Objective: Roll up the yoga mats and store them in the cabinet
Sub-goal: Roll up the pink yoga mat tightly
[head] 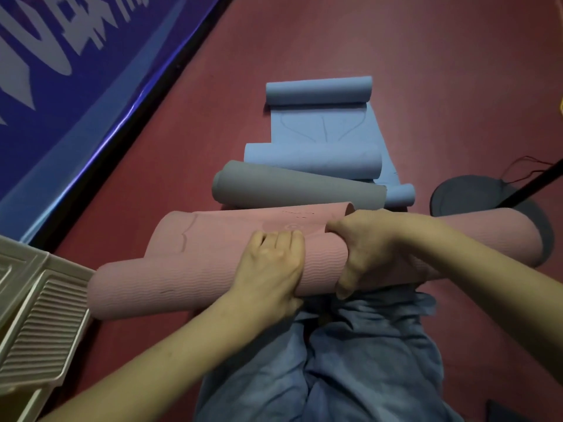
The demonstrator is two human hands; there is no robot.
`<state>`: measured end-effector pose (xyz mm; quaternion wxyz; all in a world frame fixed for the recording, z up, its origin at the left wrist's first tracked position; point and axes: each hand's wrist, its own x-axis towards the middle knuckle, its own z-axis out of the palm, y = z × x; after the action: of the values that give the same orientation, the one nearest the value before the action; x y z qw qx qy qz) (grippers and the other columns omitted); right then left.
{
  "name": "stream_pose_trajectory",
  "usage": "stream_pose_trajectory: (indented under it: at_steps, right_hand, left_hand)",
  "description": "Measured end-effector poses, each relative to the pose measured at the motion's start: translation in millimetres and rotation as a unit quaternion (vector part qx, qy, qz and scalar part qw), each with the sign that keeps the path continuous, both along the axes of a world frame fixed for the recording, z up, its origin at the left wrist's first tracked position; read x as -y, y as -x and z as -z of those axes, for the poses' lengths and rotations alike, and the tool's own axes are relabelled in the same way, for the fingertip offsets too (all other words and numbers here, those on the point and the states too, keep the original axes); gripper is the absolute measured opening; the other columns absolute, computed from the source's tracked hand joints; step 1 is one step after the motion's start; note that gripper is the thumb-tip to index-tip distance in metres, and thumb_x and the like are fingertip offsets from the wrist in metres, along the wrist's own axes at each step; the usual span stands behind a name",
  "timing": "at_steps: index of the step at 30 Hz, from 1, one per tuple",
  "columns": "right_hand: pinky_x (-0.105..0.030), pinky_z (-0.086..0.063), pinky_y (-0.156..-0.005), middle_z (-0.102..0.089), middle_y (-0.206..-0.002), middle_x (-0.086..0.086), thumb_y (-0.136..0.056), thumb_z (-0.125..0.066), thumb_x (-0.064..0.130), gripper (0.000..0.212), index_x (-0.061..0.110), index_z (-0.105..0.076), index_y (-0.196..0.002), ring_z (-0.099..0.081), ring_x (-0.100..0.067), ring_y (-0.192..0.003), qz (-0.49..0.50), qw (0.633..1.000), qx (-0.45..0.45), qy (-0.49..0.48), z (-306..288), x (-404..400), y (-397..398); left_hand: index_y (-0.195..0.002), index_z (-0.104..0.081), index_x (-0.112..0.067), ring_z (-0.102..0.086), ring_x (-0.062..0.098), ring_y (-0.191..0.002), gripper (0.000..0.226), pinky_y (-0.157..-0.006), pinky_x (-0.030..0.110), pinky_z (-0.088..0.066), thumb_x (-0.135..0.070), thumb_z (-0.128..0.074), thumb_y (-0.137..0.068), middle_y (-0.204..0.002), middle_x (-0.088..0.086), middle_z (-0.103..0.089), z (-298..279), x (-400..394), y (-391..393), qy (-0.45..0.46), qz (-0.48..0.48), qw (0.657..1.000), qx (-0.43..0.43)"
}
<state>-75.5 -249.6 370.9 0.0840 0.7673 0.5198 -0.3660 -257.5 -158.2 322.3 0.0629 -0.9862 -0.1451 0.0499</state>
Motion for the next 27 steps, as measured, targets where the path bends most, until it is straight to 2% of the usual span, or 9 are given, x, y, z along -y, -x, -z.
stream_pose_trajectory:
  at_steps: [5, 7, 9, 12, 15, 17, 21, 24, 27]
  right_hand:
    - [-0.034, -0.046, -0.088, -0.06, -0.117, 0.009, -0.052, -0.069, 0.084, 0.089, 0.034, -0.049, -0.123, -0.053, -0.018, -0.109, -0.054, 0.987, 0.115, -0.094, 3.2, 27.9, 0.4]
    - [-0.035, -0.043, -0.086, -0.058, -0.121, 0.006, -0.051, -0.07, 0.082, 0.096, 0.031, -0.045, -0.129, -0.056, -0.021, -0.11, -0.083, 0.973, 0.181, -0.12, 5.7, 32.7, 0.5]
    - [-0.035, -0.041, -0.079, -0.059, -0.115, 0.004, -0.052, -0.07, 0.076, 0.089, 0.027, -0.045, -0.122, -0.059, -0.023, -0.105, -0.099, 0.959, 0.224, -0.142, 12.2, 33.1, 3.8]
    - [-0.031, -0.037, -0.067, -0.062, -0.099, 0.007, -0.052, -0.07, 0.068, 0.073, 0.028, -0.045, -0.107, -0.064, -0.023, -0.092, -0.092, 0.963, 0.202, -0.149, 13.0, 30.6, 1.8]
    - [-0.03, -0.043, -0.066, -0.065, -0.094, 0.009, -0.043, -0.08, 0.064, 0.077, 0.032, -0.051, -0.107, -0.065, -0.021, -0.086, -0.069, 0.981, 0.155, -0.092, 0.9, 12.4, -14.9]
    - [-0.03, -0.052, -0.072, -0.067, -0.094, 0.011, -0.033, -0.084, 0.066, 0.086, 0.035, -0.055, -0.107, -0.065, -0.018, -0.085, -0.046, 0.992, 0.107, -0.038, -2.1, -3.1, -25.5]
    - [-0.035, -0.057, -0.081, -0.067, -0.095, 0.013, -0.024, -0.081, 0.071, 0.093, 0.037, -0.056, -0.106, -0.064, -0.015, -0.088, -0.047, 0.996, 0.075, -0.008, 8.4, -17.0, -33.9]
    - [-0.035, -0.057, -0.082, -0.066, -0.095, 0.013, -0.027, -0.081, 0.073, 0.092, 0.038, -0.056, -0.108, -0.064, -0.015, -0.087, -0.025, 0.997, 0.07, -0.03, 10.1, -15.5, -34.4]
    - [-0.035, -0.055, -0.081, -0.065, -0.105, 0.009, -0.037, -0.084, 0.069, 0.093, 0.035, -0.051, -0.117, -0.064, -0.019, -0.092, -0.042, 0.992, 0.097, -0.076, 10.6, -8.8, -26.9]
  left_hand:
    - [-0.111, -0.048, -0.016, -0.064, 0.03, -0.101, 0.068, -0.082, 0.038, -0.037, -0.058, -0.076, -0.064, -0.114, 0.005, -0.066, -16.3, -9.8, -14.6, 0.043, 0.013, 0.998, -0.042]
    - [-0.105, -0.048, -0.018, -0.064, 0.03, -0.097, 0.068, -0.075, 0.036, -0.037, -0.062, -0.077, -0.063, -0.111, 0.005, -0.067, -26.9, -21.8, -25.7, 0.063, 0.012, 0.996, -0.067]
    - [-0.101, -0.047, -0.018, -0.064, 0.031, -0.093, 0.069, -0.072, 0.035, -0.043, -0.064, -0.079, -0.06, -0.107, 0.006, -0.068, -29.6, -30.5, -32.9, 0.085, 0.023, 0.993, -0.083]
    - [-0.107, -0.05, -0.017, -0.063, 0.031, -0.096, 0.072, -0.076, 0.036, -0.045, -0.063, -0.08, -0.06, -0.11, 0.006, -0.067, -23.7, -28.5, -32.4, 0.1, 0.007, 0.991, -0.093]
    - [-0.116, -0.046, -0.015, -0.056, 0.027, -0.108, 0.08, -0.085, 0.037, -0.042, -0.064, -0.081, -0.063, -0.119, 0.004, -0.057, -21.1, -17.0, -30.6, 0.094, -0.039, 0.994, -0.044]
    - [-0.119, -0.044, -0.014, -0.052, 0.026, -0.111, 0.087, -0.089, 0.036, -0.041, -0.066, -0.084, -0.062, -0.12, 0.004, -0.052, -16.0, -9.8, -23.9, 0.072, -0.041, 0.997, -0.01]
    - [-0.111, -0.053, -0.014, -0.062, 0.029, -0.095, 0.09, -0.078, 0.039, -0.047, -0.067, -0.087, -0.048, -0.106, 0.005, -0.062, -2.2, -18.9, -14.8, 0.06, -0.021, 0.997, 0.034]
    - [-0.107, -0.051, -0.02, -0.065, 0.028, -0.099, 0.073, -0.075, 0.038, -0.048, -0.065, -0.079, -0.056, -0.11, 0.001, -0.067, -11.7, -38.9, -28.1, 0.079, -0.013, 0.997, -0.004]
    - [-0.102, -0.055, -0.025, -0.063, 0.026, -0.083, 0.073, -0.065, 0.034, -0.042, -0.071, -0.078, -0.049, -0.098, -0.004, -0.069, -24.7, -54.2, -41.3, 0.079, -0.019, 0.995, -0.055]
